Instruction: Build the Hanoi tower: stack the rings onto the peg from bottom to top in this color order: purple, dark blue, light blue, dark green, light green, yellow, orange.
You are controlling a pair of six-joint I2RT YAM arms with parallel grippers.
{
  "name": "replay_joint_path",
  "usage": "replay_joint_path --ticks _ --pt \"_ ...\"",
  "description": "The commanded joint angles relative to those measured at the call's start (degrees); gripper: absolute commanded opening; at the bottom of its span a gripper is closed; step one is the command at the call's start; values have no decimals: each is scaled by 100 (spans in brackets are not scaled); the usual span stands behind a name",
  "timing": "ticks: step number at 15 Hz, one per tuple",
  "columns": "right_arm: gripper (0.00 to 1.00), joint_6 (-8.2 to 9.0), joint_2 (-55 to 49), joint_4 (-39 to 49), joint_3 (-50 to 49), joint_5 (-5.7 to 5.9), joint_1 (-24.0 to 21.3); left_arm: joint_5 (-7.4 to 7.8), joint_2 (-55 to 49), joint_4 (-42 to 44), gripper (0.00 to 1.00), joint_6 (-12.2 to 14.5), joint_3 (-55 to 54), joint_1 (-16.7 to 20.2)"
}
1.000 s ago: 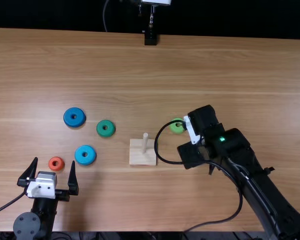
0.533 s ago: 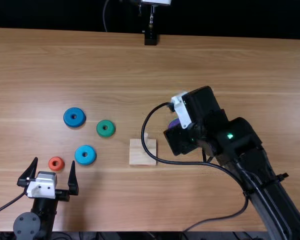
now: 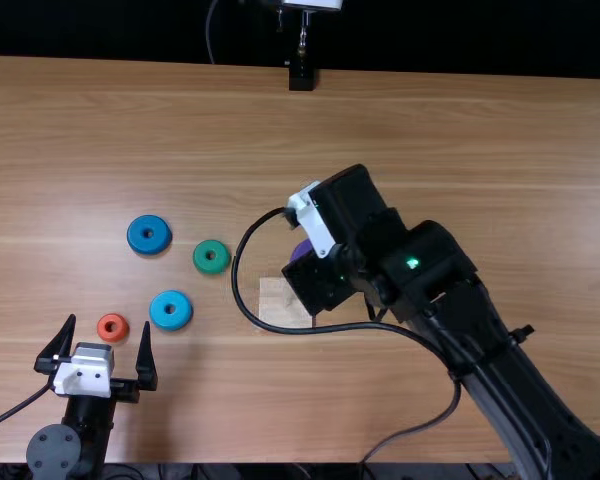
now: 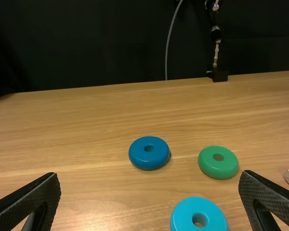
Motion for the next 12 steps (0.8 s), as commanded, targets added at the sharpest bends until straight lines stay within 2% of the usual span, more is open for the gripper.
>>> replay_joint_path --ticks 1,3,12 --pt "0 124 63 9 307 -55 79 79 -69 -291 100 67 -102 51" --pt "0 208 212 9 535 -66 176 79 -69 -291 100 67 -102 51" --pt "0 219 458 93 579 -55 264 79 -69 -291 100 67 -102 51"
